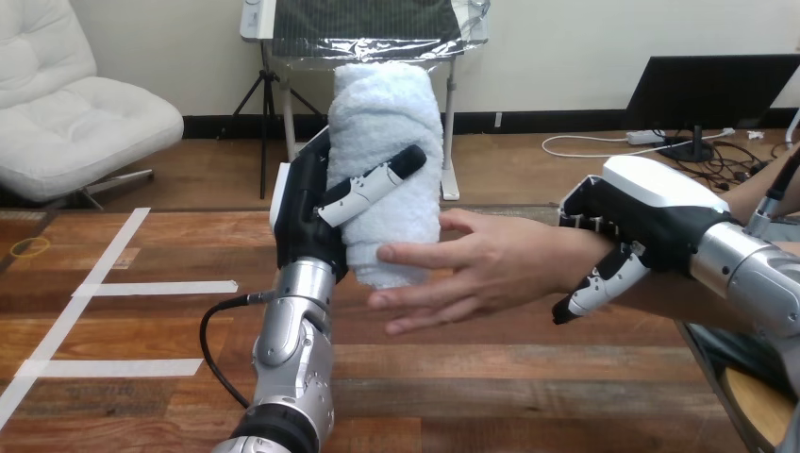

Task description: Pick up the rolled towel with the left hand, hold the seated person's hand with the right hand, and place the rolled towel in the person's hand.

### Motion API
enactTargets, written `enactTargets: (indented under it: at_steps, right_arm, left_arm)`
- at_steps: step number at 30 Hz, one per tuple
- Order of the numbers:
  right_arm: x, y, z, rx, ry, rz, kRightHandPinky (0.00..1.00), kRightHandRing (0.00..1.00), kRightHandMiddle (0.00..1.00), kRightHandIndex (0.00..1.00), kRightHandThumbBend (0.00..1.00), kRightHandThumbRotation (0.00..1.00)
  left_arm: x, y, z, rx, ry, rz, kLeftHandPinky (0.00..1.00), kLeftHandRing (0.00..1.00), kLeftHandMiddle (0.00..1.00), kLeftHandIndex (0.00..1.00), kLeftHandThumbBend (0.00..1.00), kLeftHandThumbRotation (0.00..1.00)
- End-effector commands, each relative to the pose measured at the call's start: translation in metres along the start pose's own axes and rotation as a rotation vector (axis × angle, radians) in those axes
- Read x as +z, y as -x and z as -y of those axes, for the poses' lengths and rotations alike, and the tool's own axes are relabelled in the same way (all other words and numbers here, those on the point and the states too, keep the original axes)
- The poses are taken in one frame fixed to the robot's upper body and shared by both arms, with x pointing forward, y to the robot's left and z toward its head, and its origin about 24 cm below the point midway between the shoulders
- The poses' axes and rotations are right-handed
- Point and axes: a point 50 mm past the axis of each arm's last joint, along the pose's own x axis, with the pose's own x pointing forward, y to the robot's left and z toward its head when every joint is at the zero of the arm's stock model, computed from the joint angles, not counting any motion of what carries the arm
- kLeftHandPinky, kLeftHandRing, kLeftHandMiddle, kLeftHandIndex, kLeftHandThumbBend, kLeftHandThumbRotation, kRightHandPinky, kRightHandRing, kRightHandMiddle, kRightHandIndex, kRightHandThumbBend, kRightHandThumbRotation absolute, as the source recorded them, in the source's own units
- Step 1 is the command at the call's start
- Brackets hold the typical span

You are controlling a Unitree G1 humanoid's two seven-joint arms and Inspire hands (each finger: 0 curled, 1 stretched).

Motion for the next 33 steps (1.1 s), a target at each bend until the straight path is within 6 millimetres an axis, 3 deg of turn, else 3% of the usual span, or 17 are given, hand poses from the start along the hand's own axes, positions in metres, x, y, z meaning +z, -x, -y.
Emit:
enactTargets:
  at_steps: [1, 33]
  right_arm:
    - [0.016, -0.011, 0.029, -0.099, -0.028, 0.035, 0.26, 0.29, 0.35, 0.34, 0.87, 0.10]
    - [0.018, -0.012, 0.031, -0.107, -0.047, 0.044, 0.26, 0.30, 0.36, 0.34, 0.87, 0.10]
  left_arm:
    - [0.032, -0.027, 0.132, -0.286, 0.229, 0.152, 0.30, 0.35, 0.40, 0.41, 0.72, 0.00]
    - [0.029, -0.023, 0.146, -0.329, 0.235, 0.121, 0.26, 0.32, 0.38, 0.41, 0.76, 0.00]
